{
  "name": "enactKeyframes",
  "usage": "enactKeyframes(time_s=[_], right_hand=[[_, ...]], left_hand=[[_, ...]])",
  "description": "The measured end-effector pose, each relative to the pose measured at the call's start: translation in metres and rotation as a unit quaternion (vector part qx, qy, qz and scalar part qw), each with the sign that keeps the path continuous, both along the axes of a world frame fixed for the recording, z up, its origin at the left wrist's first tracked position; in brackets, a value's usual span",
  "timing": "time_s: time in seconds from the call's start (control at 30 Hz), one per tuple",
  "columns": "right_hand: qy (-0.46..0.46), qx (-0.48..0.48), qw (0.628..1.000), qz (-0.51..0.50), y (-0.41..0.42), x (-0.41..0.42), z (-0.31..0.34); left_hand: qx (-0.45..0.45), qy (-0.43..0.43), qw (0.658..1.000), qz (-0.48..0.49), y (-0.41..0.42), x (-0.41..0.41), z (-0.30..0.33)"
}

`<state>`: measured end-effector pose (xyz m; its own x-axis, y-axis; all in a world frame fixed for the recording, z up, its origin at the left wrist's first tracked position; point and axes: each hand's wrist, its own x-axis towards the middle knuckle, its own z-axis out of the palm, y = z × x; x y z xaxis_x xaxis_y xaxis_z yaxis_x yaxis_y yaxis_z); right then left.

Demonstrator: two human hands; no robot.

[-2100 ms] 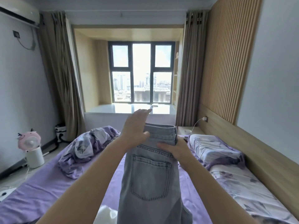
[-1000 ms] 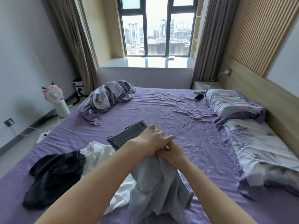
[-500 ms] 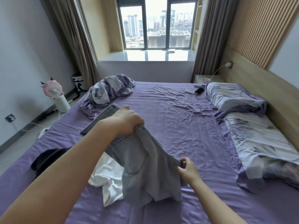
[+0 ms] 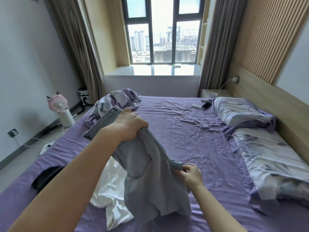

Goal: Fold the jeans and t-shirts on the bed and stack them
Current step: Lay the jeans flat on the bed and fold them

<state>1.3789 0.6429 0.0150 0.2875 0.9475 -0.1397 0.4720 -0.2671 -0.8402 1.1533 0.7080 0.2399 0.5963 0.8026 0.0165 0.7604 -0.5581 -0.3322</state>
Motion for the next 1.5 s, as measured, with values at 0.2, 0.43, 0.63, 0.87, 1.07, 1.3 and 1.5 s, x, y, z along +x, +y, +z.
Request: enactKeyframes(time_s=[0.2,0.43,0.63,0.87,1.07,1.3,1.5], right_hand=[[0.072,0.152,0.985,0.038,0.001,-0.010,0.046],[0.138,0.296,0.945,-0.010,0.002,-0.006,0.140],[-0.010,0.483,0.875,-0.011,-0.012,0.004,0.209],[-0.118,0.403,0.903,0.090,-0.043,0.054,0.244],[-0.144,0.159,0.952,0.220,-0.031,0.054,0.174],[-0.140,-0.035,0.961,0.238,-0.036,0.030,-0.029],[-0.165,-0.070,0.948,0.262,-0.024,-0.003,-0.128]], left_hand=[[0.087,-0.005,0.995,0.045,0.003,-0.011,0.018],[0.159,-0.042,0.975,0.150,0.003,-0.031,0.040],[0.150,-0.090,0.975,0.137,-0.002,-0.034,0.035],[-0.028,-0.141,0.990,0.015,-0.019,-0.041,0.042],[-0.169,-0.018,0.985,0.041,-0.026,-0.025,-0.032],[-0.353,0.154,0.916,0.114,-0.053,-0.023,-0.214],[-0.379,0.204,0.885,0.178,-0.055,-0.026,-0.302]])
